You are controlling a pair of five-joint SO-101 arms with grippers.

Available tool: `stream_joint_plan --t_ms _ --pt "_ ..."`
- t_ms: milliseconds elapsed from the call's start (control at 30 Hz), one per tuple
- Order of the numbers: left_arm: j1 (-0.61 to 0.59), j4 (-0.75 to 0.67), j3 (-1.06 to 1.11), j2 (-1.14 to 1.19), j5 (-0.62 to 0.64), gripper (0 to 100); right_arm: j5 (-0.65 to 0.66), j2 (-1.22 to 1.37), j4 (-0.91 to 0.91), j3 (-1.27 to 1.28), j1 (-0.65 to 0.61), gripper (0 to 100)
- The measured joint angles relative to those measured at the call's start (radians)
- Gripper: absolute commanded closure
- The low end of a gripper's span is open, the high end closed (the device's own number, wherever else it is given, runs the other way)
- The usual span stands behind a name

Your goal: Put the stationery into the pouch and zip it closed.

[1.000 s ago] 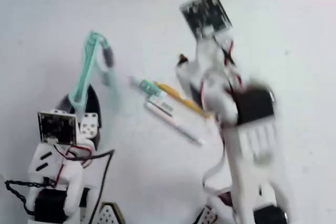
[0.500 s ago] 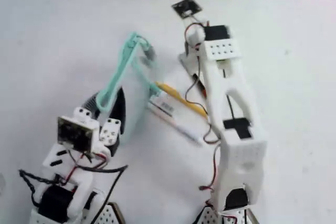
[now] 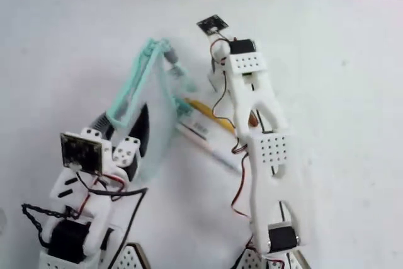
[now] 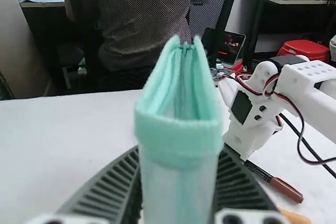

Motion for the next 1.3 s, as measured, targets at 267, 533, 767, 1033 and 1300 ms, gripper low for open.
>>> stream_joint_plan --t_ms 267,533,767,1033,1300 --pt "-0.003 0.006 0.0 -0.002 0.023 82 0.002 0.106 0.04 -0.195 0.012 98.2" --pt "-0.003 0.006 0.032 -0.012 0.023 82 -0.055 -0.017 0.305 -0.568 0.031 98.1" --pt "-0.046 0.006 0.034 -0.011 0.029 82 -0.071 -0.491 0.315 -0.377 0.006 98.1" --pt "-0.048 0.006 0.034 -0.011 0.032 82 -0.074 -1.192 0.311 0.138 -0.318 98.1" --pt "-0.026 0.006 0.034 -0.011 0.032 82 -0.075 -1.653 0.06 0.571 -0.597 98.1"
